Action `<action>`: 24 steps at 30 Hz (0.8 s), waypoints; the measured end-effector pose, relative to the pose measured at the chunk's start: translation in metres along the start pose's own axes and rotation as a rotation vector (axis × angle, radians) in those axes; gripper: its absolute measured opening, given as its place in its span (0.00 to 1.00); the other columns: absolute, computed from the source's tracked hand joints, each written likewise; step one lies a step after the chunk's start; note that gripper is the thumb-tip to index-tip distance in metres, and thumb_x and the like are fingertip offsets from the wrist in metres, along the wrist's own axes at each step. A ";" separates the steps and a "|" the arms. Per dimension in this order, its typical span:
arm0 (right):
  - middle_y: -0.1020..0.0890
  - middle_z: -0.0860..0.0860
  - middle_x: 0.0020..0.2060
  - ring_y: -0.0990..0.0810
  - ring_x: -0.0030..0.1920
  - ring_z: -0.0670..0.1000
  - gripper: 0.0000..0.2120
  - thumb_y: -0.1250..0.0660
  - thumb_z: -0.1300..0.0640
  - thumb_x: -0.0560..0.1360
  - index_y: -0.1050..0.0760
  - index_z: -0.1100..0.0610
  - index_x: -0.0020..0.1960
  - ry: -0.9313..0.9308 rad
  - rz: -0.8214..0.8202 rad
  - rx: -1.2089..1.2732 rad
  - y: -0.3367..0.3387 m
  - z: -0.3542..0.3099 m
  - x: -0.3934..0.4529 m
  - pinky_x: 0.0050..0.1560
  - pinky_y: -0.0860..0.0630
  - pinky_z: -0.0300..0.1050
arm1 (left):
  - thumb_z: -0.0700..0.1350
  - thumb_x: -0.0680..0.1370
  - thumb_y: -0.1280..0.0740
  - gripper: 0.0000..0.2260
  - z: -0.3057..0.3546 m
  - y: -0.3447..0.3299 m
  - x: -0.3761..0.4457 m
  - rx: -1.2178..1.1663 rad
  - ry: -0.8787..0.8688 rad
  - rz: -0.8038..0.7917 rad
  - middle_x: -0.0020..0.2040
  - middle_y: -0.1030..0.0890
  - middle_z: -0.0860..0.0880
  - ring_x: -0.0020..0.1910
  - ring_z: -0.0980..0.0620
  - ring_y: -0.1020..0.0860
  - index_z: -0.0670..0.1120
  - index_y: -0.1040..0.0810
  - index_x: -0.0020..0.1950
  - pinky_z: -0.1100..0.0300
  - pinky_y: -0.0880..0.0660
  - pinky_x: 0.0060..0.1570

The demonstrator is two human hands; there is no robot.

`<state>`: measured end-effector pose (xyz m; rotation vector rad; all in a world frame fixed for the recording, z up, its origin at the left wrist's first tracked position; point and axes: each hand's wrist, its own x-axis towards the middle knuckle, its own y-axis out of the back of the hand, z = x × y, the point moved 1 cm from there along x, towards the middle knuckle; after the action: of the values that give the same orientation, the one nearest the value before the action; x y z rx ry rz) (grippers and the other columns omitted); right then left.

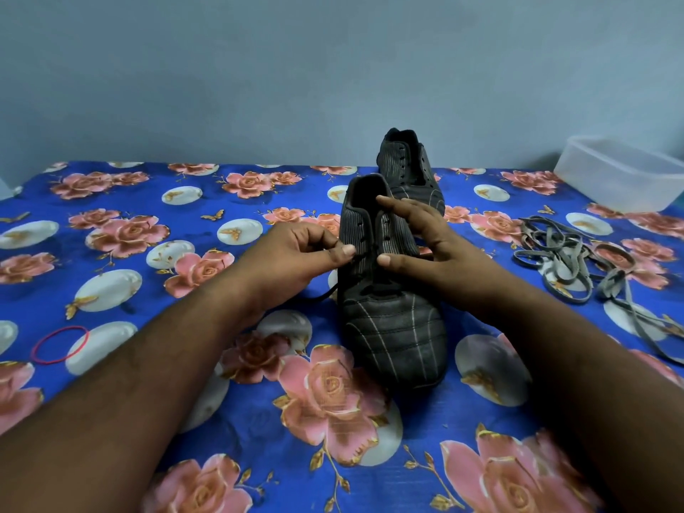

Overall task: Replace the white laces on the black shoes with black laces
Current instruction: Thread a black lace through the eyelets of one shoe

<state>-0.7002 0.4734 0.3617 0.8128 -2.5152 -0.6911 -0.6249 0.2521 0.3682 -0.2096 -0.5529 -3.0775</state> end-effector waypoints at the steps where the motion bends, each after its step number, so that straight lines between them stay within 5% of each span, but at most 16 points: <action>1: 0.37 0.45 0.76 0.39 0.78 0.46 0.35 0.28 0.35 0.69 0.36 0.30 0.73 0.007 0.004 0.006 0.000 0.001 0.000 0.75 0.35 0.60 | 0.45 0.78 0.28 0.08 0.001 0.001 0.000 0.009 -0.020 0.001 0.40 0.15 0.49 0.39 0.62 0.23 0.40 0.16 0.48 0.71 0.28 0.43; 6: 0.33 0.44 0.72 0.33 0.74 0.45 0.35 0.27 0.35 0.68 0.35 0.32 0.72 0.012 0.025 0.003 0.000 0.004 0.002 0.73 0.31 0.59 | 0.49 0.78 0.27 0.07 0.001 0.013 0.001 0.198 -0.069 0.029 0.29 0.23 0.60 0.31 0.56 0.31 0.46 0.17 0.43 0.59 0.33 0.36; 11: 0.31 0.45 0.72 0.32 0.74 0.47 0.35 0.26 0.37 0.68 0.35 0.31 0.72 -0.007 -0.002 0.047 0.003 0.005 0.000 0.73 0.32 0.59 | 0.55 0.74 0.27 0.09 -0.001 0.027 0.001 0.234 -0.068 0.045 0.33 0.18 0.45 0.32 0.51 0.23 0.51 0.18 0.41 0.57 0.25 0.40; 15: 0.30 0.44 0.72 0.27 0.71 0.47 0.35 0.23 0.48 0.72 0.35 0.33 0.73 -0.031 -0.072 0.151 0.010 0.003 -0.004 0.71 0.28 0.57 | 0.59 0.73 0.27 0.11 -0.010 0.047 0.001 0.368 -0.024 0.045 0.42 0.16 0.53 0.45 0.48 0.18 0.53 0.16 0.43 0.45 0.22 0.56; 18: 0.28 0.43 0.72 0.24 0.69 0.47 0.35 0.24 0.56 0.74 0.34 0.36 0.74 -0.037 -0.099 0.213 0.012 0.002 -0.006 0.70 0.26 0.54 | 0.65 0.74 0.30 0.07 -0.016 0.059 0.003 0.632 -0.005 0.088 0.52 0.20 0.60 0.62 0.51 0.27 0.64 0.19 0.43 0.44 0.35 0.68; 20: 0.27 0.42 0.71 0.24 0.68 0.47 0.35 0.25 0.58 0.74 0.34 0.36 0.74 -0.043 -0.101 0.242 0.012 0.001 -0.006 0.68 0.24 0.50 | 0.59 0.78 0.31 0.05 -0.016 0.063 0.002 0.796 0.024 0.143 0.58 0.24 0.60 0.68 0.51 0.34 0.66 0.23 0.42 0.50 0.43 0.64; 24: 0.26 0.43 0.70 0.22 0.67 0.46 0.35 0.26 0.61 0.75 0.34 0.39 0.75 -0.054 -0.103 0.297 0.012 0.001 -0.008 0.58 0.21 0.40 | 0.56 0.80 0.33 0.05 -0.021 0.071 0.004 0.976 0.027 0.258 0.63 0.26 0.55 0.69 0.47 0.37 0.65 0.24 0.44 0.46 0.42 0.65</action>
<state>-0.7002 0.4870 0.3655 1.0436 -2.6783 -0.3778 -0.6295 0.1785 0.3741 -0.1878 -1.7309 -2.2229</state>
